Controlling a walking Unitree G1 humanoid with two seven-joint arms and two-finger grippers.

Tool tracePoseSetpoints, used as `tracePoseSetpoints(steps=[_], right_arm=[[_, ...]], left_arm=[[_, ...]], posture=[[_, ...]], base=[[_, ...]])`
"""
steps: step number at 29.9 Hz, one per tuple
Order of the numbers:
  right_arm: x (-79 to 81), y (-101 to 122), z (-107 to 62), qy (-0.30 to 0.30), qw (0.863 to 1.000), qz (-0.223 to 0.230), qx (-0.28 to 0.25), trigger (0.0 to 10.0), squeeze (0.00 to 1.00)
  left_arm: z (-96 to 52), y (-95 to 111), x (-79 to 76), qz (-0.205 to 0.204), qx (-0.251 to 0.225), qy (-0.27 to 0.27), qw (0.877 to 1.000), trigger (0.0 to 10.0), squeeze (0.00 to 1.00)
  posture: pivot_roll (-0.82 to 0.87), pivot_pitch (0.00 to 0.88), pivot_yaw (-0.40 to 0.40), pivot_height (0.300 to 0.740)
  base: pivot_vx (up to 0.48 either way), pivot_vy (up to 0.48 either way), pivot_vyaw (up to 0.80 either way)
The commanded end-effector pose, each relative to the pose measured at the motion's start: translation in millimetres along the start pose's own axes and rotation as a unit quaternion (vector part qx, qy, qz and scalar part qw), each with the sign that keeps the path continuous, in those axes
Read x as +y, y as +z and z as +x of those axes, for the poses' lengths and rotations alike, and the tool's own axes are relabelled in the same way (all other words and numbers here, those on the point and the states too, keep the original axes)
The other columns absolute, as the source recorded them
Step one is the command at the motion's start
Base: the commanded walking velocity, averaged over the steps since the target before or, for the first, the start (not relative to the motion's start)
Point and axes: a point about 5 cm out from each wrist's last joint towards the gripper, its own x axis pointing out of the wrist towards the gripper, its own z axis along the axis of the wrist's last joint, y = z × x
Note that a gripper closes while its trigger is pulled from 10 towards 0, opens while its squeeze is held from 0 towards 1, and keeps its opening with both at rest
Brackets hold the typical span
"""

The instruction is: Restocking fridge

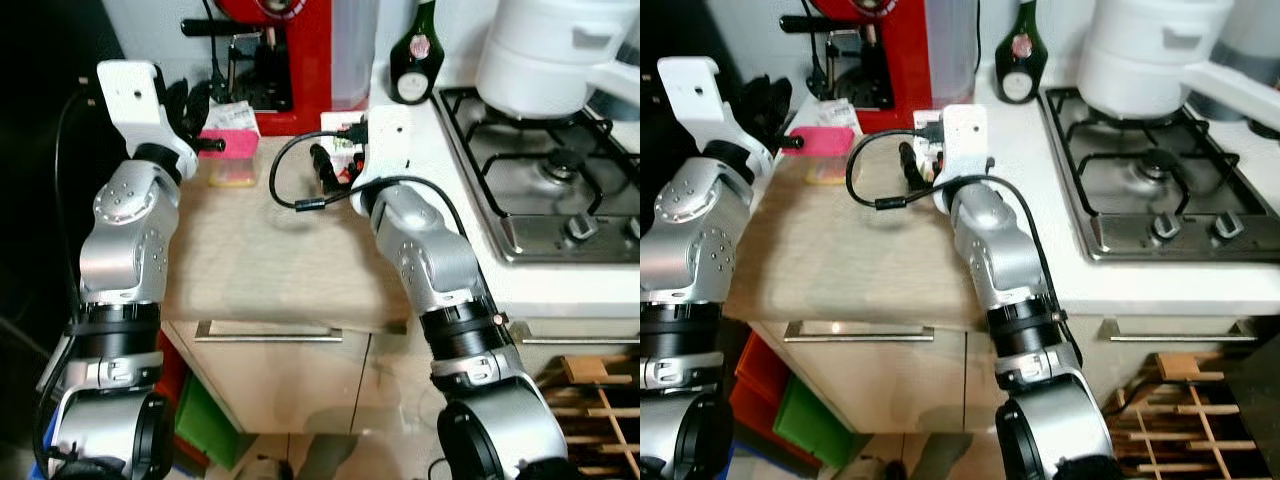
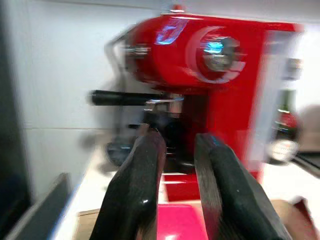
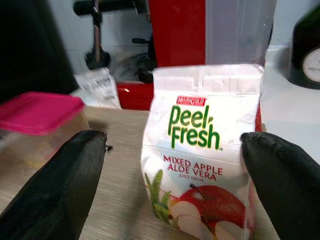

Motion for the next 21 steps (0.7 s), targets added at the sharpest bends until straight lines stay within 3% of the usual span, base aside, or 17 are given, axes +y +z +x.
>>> tracePoseSetpoints(steps=[1, 3, 5, 7, 13, 16, 21], right_arm=[[-3.8, 7.7, 4.8, -0.018, 1.000, -0.006, -0.010, 10.0, 0.00], [-9.8, 16.2, 9.2, -0.042, 0.999, -0.015, -0.023, 10.0, 0.00], [-11.0, 19.2, 10.1, -0.048, 0.998, -0.014, -0.028, 10.0, 0.00], [-13.0, 22.0, 10.8, -0.058, 0.998, -0.013, -0.032, 10.0, 0.00], [-15.6, 21.5, 11.8, -0.062, 0.998, -0.007, -0.027, 10.0, 0.00], [-14.5, 17.5, 18.7, -0.059, 0.998, 0.030, -0.008, 10.0, 0.00], [-10.1, 21.9, 21.0, -0.047, 0.998, 0.036, -0.009, 10.0, 0.00]], left_arm=[[-6.5, -8.0, -21.4, 0.007, 0.027, -0.084, 0.996, 10.0, 0.00], [-25.9, -27.9, -45.5, 0.012, 0.080, -0.187, 0.979, 10.0, 0.00], [-33.4, -36.4, -50.0, 0.013, 0.102, -0.208, 0.973, 10.0, 0.00], [-40.0, -45.7, -52.8, 0.028, 0.120, -0.215, 0.969, 10.0, 0.00], [-42.0, -46.6, -57.3, 0.026, 0.121, -0.215, 0.969, 10.0, 0.00], [-50.9, -46.1, -55.5, 0.021, 0.131, -0.224, 0.965, 10.0, 0.00], [-58.4, -48.4, -58.2, 0.018, 0.134, -0.236, 0.962, 10.0, 0.00]], posture=[[0.10, 0.000, 0.045, 0.740], [0.10, 0.000, 0.042, 0.740], [0.10, 0.000, 0.038, 0.740], [0.11, 0.000, 0.035, 0.740], [0.11, 0.000, 0.029, 0.740], [0.12, 0.000, 0.012, 0.740], [0.12, 0.000, 0.003, 0.740]], base=[[0.000, 0.000, 0.00], [0.000, 0.000, 0.00], [0.000, 0.000, 0.00], [0.000, 0.000, 0.00], [0.000, 0.000, 0.00], [0.000, 0.000, 0.00], [0.000, 0.000, 0.00]])
